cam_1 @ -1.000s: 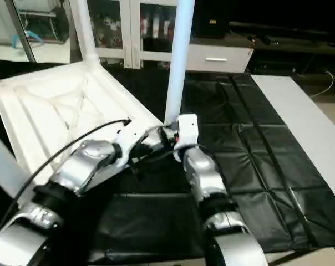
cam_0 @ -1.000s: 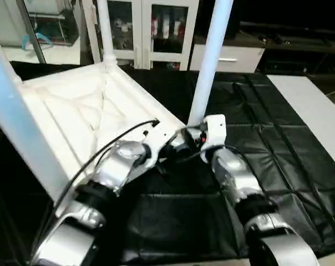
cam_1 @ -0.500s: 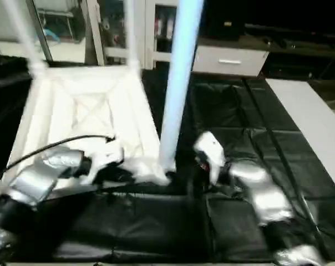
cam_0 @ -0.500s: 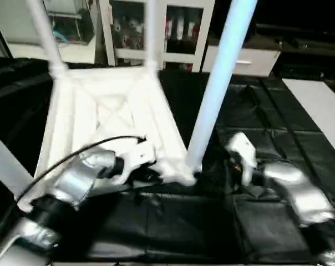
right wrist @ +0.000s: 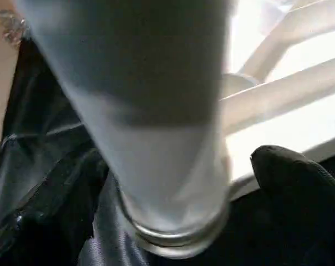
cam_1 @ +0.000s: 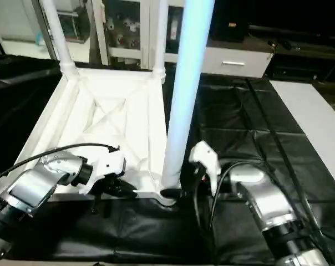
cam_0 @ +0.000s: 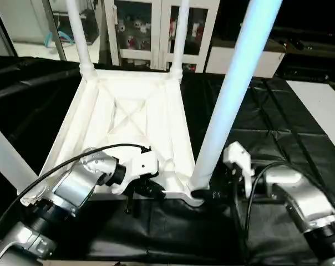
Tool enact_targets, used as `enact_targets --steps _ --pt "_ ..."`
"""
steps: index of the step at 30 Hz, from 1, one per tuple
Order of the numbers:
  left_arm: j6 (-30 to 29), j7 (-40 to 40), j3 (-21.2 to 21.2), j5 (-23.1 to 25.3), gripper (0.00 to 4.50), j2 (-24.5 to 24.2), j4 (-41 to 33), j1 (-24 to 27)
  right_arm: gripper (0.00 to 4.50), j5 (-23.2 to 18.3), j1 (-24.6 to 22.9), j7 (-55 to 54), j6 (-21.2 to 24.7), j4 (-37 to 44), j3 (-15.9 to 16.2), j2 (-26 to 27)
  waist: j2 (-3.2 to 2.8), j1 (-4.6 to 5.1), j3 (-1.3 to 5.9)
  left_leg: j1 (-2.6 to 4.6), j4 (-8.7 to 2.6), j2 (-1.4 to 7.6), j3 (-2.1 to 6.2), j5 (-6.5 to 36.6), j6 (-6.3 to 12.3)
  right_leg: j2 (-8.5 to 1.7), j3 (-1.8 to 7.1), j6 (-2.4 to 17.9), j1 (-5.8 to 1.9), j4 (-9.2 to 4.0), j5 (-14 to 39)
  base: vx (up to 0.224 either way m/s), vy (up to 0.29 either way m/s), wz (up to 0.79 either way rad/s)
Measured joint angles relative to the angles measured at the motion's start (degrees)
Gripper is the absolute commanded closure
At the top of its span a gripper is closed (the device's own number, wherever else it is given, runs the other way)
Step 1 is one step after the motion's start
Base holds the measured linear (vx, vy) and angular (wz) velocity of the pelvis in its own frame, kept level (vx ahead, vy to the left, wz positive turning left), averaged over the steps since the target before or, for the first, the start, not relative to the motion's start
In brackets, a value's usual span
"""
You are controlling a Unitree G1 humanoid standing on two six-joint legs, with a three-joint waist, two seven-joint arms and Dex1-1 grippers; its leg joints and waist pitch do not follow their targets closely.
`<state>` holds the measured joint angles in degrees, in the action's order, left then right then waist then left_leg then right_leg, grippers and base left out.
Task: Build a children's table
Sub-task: Rotate leg to tighten
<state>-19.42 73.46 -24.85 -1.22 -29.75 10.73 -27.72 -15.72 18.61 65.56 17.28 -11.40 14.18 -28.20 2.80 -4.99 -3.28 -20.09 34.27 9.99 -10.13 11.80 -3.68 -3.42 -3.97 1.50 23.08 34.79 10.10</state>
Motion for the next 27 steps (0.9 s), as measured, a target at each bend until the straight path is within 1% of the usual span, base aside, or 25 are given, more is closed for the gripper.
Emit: enact_targets --steps 12,13,16,25,26,27 --pt "-0.42 -0.06 -0.04 0.00 4.50 -0.03 -0.35 0.05 0.04 0.73 0.01 0.90 -0.35 0.00 1.01 0.14 0.02 -0.02 0.01 0.00 0.00 0.00 0.00 0.00 0.00 0.00 0.00 -0.01 0.00 0.00 0.01 0.000 0.000 0.00" --pt "-0.42 -0.06 -0.04 0.00 4.50 -0.04 -0.35 0.05 0.19 0.71 0.01 0.94 -0.35 0.00 1.01 0.20 0.02 -0.02 0.01 0.00 0.00 0.00 0.00 0.00 0.00 0.00 0.00 -0.01 0.00 0.00 0.01 0.000 0.000 0.00" --pt "-0.42 -0.06 -0.05 0.01 4.50 -0.03 -0.36 0.04 0.31 0.68 0.01 1.12 -0.35 0.00 1.01 0.41 0.02 -0.03 0.01 0.00 0.00 0.00 0.00 0.00 0.00 0.00 0.00 0.00 0.00 0.01 0.00 0.000 0.000 0.00" --pt "-0.50 -0.05 -0.06 0.00 4.50 -0.06 -0.35 0.04 1.14 0.62 0.02 1.16 -0.35 -0.05 0.97 0.44 0.02 -0.03 0.01 0.00 0.01 0.00 0.00 0.00 0.00 0.00 0.00 0.00 0.00 0.03 0.00 0.000 0.000 0.00" --pt "-0.50 -0.01 -0.09 -0.03 4.50 -0.06 -0.36 0.04 1.30 0.62 0.02 1.15 -0.35 -0.14 0.89 0.43 0.02 -0.05 0.01 0.01 0.01 0.00 0.00 0.00 0.00 0.00 0.00 0.00 -0.01 0.03 0.00 0.000 0.000 0.00" --pt "-0.50 0.00 -0.12 -0.05 4.50 -0.07 -0.36 0.04 1.30 0.62 0.02 1.15 -0.34 -0.21 0.83 0.43 0.02 -0.06 0.01 0.01 0.01 0.00 0.00 0.00 0.00 0.00 0.00 0.00 -0.01 0.03 0.00 0.000 0.000 0.00"
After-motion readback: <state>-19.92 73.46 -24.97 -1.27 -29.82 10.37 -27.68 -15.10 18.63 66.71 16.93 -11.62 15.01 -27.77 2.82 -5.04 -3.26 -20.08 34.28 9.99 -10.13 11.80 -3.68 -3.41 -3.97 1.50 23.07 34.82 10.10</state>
